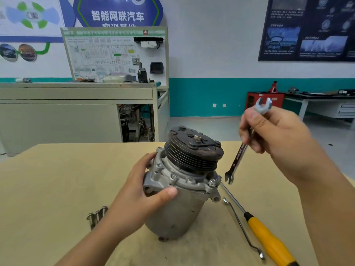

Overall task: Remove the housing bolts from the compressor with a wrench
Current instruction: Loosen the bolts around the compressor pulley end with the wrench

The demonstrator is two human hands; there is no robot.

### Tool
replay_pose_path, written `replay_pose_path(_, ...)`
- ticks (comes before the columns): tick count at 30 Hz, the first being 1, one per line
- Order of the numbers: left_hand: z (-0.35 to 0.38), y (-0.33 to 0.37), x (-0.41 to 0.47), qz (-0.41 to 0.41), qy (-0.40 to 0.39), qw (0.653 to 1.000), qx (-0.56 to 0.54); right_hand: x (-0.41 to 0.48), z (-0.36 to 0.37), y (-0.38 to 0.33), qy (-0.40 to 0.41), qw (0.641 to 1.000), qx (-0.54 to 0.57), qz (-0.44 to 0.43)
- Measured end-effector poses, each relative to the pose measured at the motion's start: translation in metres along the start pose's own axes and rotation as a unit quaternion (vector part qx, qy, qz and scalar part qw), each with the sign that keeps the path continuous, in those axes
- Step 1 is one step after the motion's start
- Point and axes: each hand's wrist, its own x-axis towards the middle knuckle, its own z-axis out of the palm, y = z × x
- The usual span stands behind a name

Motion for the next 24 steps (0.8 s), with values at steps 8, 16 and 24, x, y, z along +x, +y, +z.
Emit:
replay_pose_path(8,-0.020,-0.015,0.022,0.016,-0.065,0.994,-0.092,0.000,-0.020,0.001,0.098,0.995,0.013,-0.004)
replay_pose_path(16,-0.030,-0.043,0.046,0.015,-0.192,0.958,-0.211,0.002,-0.027,0.004,0.072,0.989,-0.127,0.031)
replay_pose_path(24,-0.009,-0.064,0.059,-0.061,-0.044,0.963,-0.260,0.005,-0.036,0.016,-0.012,0.994,-0.038,0.102)
